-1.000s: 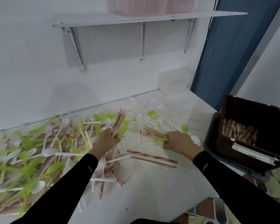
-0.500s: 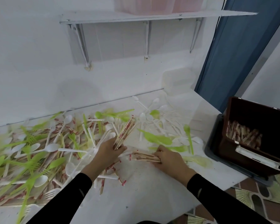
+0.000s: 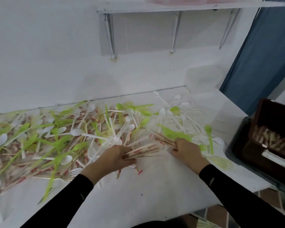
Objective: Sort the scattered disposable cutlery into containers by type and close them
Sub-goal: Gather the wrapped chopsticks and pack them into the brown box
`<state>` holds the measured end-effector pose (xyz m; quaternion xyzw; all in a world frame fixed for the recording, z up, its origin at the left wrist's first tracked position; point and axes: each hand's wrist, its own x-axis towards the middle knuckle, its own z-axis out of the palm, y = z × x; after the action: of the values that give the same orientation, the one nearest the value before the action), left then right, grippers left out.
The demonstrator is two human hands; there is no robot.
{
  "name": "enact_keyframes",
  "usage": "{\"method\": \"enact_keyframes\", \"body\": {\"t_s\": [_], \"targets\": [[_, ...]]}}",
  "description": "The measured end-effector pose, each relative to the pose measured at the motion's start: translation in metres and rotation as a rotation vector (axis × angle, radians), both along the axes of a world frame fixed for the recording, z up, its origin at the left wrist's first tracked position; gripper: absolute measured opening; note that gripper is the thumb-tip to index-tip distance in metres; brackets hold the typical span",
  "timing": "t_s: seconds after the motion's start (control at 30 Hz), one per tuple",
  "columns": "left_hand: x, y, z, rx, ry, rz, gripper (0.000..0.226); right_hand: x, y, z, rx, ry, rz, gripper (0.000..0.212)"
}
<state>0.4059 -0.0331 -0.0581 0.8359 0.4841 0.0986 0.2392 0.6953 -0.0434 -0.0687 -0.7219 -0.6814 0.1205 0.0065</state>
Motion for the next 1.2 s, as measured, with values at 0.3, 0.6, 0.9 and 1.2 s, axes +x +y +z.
{"method": "enact_keyframes", "body": {"t_s": [0.3, 0.6, 0.9, 1.2], "targets": [[0.016, 0.003, -0.020, 0.377, 0.296, -0.391, 0.028, 0.033, 0.002, 0.040, 0.049, 0.484, -0.218, 0.018], [0.029, 0.023, -0.024, 0.337, 0.088, -0.421, 0.014, 0.046, -0.012, 0.055, 0.014, 0.713, -0.269, 0.027], [0.108, 0.049, 0.082, -0.146, -0.744, -0.035, 0.011, 0.061, -0.031, 0.078, 0.098, 1.076, -0.397, 0.032], [0.206, 0.066, 0.111, -0.776, -1.521, 0.177, 0.019, 0.104, -0.032, 0.121, 0.216, 1.746, -0.593, 0.023]]}}
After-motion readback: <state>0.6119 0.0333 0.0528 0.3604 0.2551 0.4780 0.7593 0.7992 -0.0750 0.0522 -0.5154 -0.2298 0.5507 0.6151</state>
